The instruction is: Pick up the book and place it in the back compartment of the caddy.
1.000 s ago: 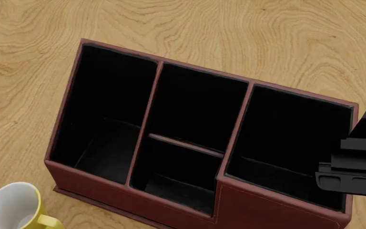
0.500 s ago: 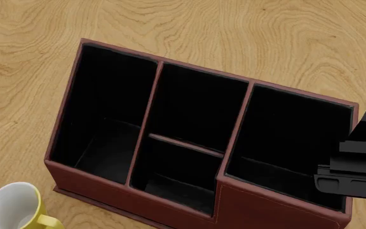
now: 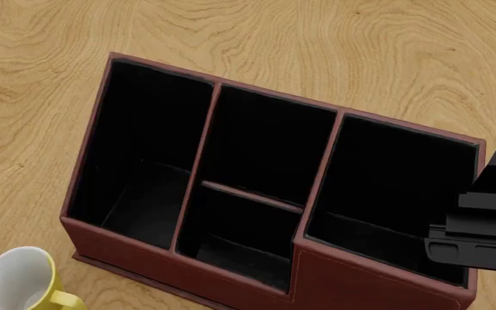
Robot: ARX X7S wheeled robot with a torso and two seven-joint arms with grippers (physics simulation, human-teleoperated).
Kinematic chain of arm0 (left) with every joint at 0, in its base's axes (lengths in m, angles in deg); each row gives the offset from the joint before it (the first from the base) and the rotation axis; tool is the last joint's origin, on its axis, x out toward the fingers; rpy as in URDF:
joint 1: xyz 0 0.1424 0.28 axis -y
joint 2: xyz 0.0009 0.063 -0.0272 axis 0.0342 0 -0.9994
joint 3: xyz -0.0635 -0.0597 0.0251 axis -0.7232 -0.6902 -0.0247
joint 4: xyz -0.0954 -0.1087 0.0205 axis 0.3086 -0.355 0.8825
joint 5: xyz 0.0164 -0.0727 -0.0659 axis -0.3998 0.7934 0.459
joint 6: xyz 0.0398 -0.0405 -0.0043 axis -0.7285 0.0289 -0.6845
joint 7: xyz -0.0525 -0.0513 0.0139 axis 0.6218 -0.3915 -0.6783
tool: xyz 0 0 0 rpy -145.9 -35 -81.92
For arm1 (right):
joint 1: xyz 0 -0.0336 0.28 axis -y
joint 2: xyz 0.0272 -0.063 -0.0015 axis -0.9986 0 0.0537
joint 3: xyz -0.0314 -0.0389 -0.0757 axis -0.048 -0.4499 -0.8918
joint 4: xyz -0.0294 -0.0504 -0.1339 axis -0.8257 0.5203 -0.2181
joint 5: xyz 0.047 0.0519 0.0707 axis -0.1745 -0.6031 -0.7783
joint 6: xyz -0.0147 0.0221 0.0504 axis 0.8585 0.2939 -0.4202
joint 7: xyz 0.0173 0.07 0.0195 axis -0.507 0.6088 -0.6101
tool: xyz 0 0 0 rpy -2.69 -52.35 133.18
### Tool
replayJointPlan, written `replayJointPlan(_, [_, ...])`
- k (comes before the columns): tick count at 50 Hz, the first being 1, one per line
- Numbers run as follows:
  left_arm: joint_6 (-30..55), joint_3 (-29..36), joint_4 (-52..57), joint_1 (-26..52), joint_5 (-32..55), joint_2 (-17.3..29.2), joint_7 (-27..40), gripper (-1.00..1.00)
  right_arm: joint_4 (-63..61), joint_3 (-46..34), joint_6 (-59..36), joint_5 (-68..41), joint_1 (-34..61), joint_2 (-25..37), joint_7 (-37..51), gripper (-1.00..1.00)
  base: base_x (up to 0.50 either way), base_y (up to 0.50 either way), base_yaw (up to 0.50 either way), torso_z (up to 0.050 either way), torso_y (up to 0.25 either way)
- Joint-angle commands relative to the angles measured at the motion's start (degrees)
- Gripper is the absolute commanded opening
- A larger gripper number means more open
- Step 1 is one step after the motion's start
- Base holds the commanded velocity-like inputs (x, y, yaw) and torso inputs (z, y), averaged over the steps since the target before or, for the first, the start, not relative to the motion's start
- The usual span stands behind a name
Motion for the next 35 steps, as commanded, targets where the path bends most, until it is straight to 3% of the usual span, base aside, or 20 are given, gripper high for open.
replayJointPlan(1, [-3.15,2.29,0.66,2.76,-0.03,2.59,-5.61,-1.0,-0.17,-0.73,0.01,-0.01,0.7,0.0,0.15,1.0,0.0,0.0,0.0,0.0,0.0])
replayJointPlan(17, [-10.9,4.02,-0.65,4.4,0.62,4.35,-15.29,-1.0,-0.19,-1.86,-0.04,0.07,1.74,-0.01,0.11,1.0,0.0,0.0,0.0,0.0,0.001])
replayJointPlan(35, [-12.41,6.86,0.02,5.73,3.23,7.77,-24.78,-1.0,-0.21,-3.28,-0.05,0.3,2.82,-0.01,0.08,1.0,0.0,0.0,0.0,0.001,0.001])
